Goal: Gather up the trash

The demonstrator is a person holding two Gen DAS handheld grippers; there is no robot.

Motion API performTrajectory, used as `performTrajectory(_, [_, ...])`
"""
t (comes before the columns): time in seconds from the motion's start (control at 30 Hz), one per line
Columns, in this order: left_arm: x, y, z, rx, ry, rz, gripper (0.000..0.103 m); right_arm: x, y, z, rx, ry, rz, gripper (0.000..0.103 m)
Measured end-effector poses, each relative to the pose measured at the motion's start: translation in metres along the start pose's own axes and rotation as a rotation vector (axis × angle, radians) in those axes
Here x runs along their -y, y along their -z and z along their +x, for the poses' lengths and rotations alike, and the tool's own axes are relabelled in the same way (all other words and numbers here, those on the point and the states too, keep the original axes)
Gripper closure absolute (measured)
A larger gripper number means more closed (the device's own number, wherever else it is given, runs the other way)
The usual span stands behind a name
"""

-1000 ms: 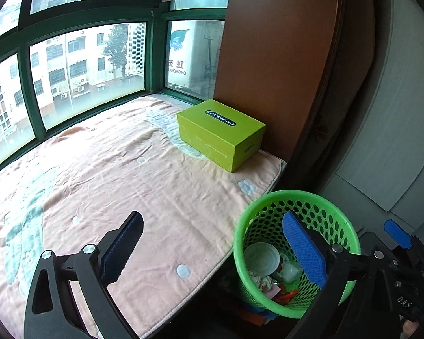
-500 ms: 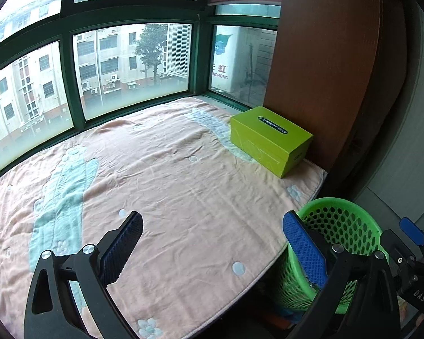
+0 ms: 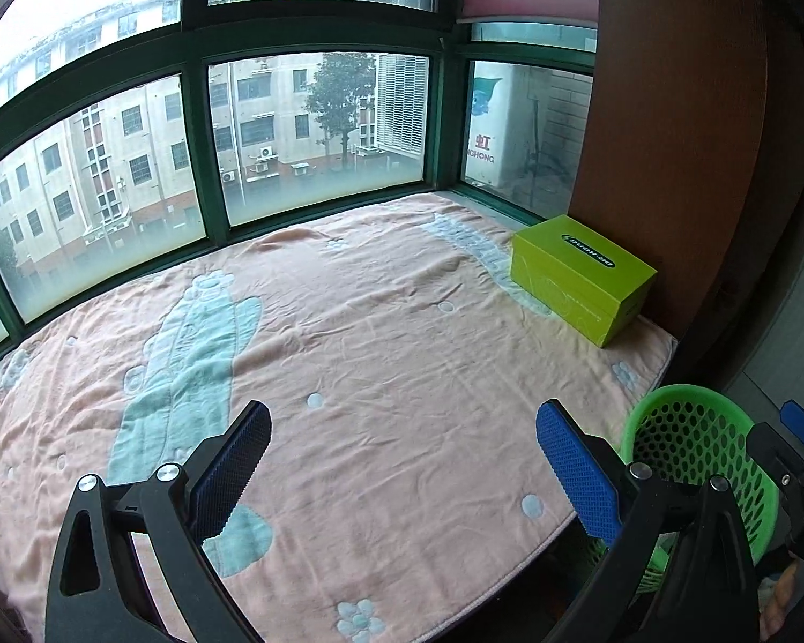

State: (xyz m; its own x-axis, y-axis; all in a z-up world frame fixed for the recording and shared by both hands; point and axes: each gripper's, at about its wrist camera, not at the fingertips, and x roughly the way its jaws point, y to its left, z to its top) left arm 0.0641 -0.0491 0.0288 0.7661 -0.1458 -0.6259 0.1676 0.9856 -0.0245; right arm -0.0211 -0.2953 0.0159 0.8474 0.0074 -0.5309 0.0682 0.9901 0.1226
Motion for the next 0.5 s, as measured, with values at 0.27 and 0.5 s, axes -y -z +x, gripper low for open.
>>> performTrajectory(0.27, [-0.018, 0.004, -0.005, 0.007, -0.043, -0.035, 0.007, -0.017, -0.004, 0.011, -0.014, -0.042, -0.020, 0.007])
performTrajectory(0.5, [-0.033, 0.008, -0.009, 0.017, -0.081, -0.062, 0.007, -0.030, -0.007, 0.020, -0.024, -0.071, -0.031, 0.007])
